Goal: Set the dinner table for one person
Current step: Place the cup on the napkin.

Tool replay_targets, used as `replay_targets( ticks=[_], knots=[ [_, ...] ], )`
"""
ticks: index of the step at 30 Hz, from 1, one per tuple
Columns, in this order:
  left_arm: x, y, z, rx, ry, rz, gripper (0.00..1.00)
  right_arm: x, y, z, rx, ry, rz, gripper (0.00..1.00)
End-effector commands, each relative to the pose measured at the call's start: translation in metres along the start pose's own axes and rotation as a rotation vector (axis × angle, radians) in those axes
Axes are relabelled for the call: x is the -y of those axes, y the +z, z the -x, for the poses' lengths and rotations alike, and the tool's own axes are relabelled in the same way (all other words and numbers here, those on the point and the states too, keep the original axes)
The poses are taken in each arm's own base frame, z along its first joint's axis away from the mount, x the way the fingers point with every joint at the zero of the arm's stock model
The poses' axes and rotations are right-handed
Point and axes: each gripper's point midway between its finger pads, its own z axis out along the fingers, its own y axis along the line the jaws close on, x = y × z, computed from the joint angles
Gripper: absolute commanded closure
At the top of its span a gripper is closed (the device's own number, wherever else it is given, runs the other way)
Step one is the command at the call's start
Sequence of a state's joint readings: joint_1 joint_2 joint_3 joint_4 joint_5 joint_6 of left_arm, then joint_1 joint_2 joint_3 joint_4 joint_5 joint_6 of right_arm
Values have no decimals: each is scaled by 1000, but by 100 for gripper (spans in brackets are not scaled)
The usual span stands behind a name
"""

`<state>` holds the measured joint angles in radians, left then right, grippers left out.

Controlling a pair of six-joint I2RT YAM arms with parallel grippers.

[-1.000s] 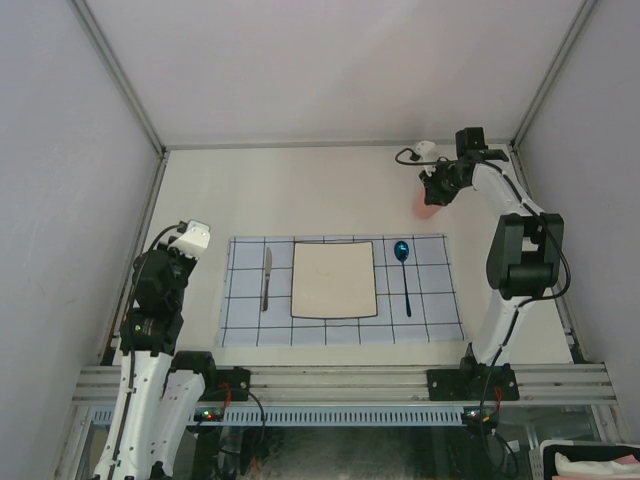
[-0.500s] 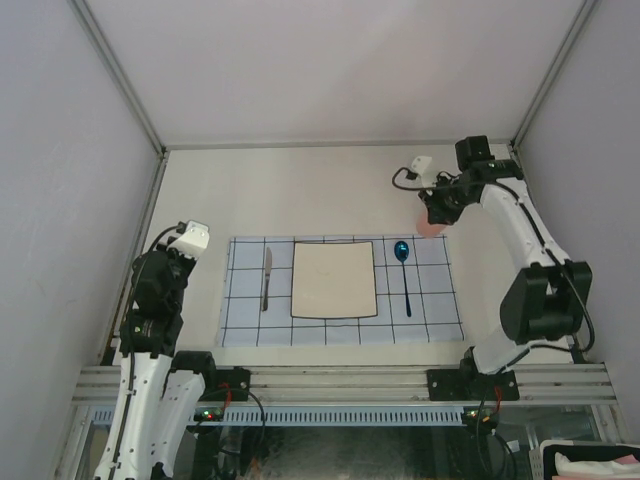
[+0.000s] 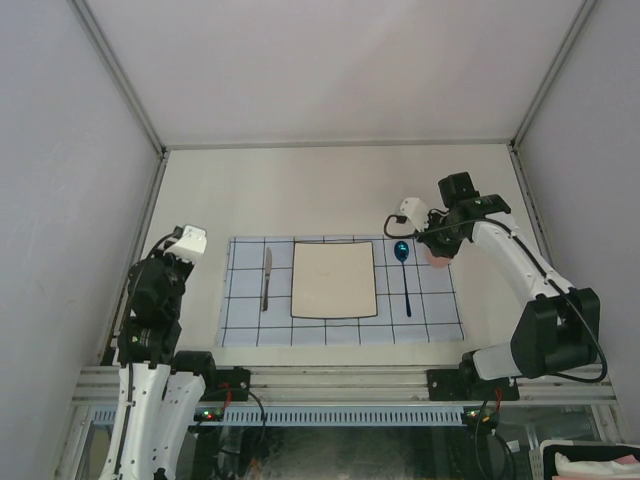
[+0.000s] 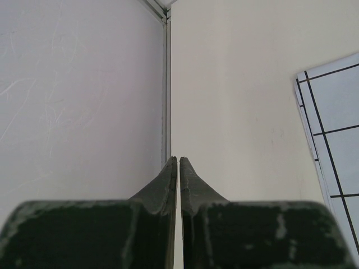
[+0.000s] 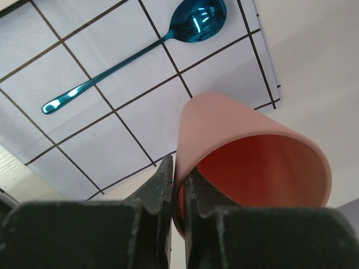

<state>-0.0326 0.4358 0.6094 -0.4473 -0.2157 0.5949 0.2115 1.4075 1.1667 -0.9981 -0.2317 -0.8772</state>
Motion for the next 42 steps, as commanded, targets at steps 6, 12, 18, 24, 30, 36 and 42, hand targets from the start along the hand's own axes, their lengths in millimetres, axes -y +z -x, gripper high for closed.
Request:
replay_targets(
  ticks=[6, 12, 18, 24, 30, 36, 42],
  knots=[
    [-1, -4, -2, 6, 15, 13, 92, 19, 11, 13, 56, -27, -85, 100],
    [0, -3, -5, 2, 22, 12, 92, 26, 19, 18, 59, -42, -98, 100],
    [1, -1, -5, 0, 24, 9, 92, 22, 33, 17, 51, -25, -53, 100],
    [1, -1, -7, -8, 30, 11, 92, 22, 49, 18, 60, -7, -14, 100],
    [1, 0, -9, -13, 44, 13, 92, 19, 57, 17, 56, -8, 2, 100],
    [3, 2, -8, -13, 41, 3, 92, 18, 58, 14, 64, -15, -14, 100],
    [2, 4, -4, -7, 39, -1, 92, 17, 51, 9, 75, -13, -36, 90]
  ],
)
